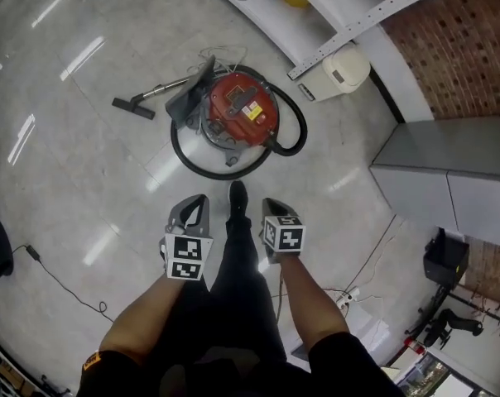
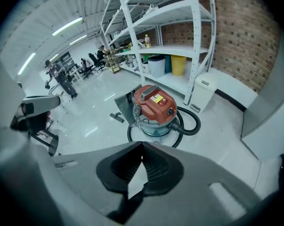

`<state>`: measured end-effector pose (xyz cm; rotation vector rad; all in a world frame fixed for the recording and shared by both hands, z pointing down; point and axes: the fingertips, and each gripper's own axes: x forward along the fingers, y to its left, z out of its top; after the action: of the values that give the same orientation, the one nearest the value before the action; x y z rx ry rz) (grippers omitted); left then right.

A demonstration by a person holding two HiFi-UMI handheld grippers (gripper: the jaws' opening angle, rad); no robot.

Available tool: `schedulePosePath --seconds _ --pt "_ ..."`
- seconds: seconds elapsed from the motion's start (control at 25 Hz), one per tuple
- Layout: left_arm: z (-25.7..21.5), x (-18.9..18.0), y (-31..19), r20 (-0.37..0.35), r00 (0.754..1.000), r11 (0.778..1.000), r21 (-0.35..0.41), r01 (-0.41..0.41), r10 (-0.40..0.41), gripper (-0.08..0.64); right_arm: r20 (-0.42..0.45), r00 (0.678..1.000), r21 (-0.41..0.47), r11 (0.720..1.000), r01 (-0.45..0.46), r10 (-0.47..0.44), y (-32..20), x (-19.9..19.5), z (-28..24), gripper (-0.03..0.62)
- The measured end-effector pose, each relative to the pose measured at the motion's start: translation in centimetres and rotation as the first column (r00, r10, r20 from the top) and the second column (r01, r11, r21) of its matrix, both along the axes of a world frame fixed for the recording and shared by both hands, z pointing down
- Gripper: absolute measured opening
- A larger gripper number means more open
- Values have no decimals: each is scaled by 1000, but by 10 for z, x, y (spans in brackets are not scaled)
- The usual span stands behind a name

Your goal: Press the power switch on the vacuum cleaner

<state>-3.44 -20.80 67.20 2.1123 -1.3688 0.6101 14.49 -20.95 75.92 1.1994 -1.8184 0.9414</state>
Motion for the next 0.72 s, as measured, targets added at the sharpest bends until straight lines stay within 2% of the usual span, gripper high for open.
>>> schedulePosePath --seconds 0.16,0.32,0.56,0.72 --pt "-24 -16 69 -18 997 997 -2 -78 78 14 26 996 1 997 -83 83 83 -23 -30 -9" --pt "-55 -32 115 -43 993 994 2 -111 111 14 53 987 18 988 -154 153 140 -43 -71 -8" --pt "-96 -17 168 -41 963 963 66 -262 265 14 83 983 102 980 -171 162 191 -55 -133 -8" --pt "-117 1 189 -60 954 953 89 -289 295 14 118 975 175 962 -209 191 208 -43 -168 -9"
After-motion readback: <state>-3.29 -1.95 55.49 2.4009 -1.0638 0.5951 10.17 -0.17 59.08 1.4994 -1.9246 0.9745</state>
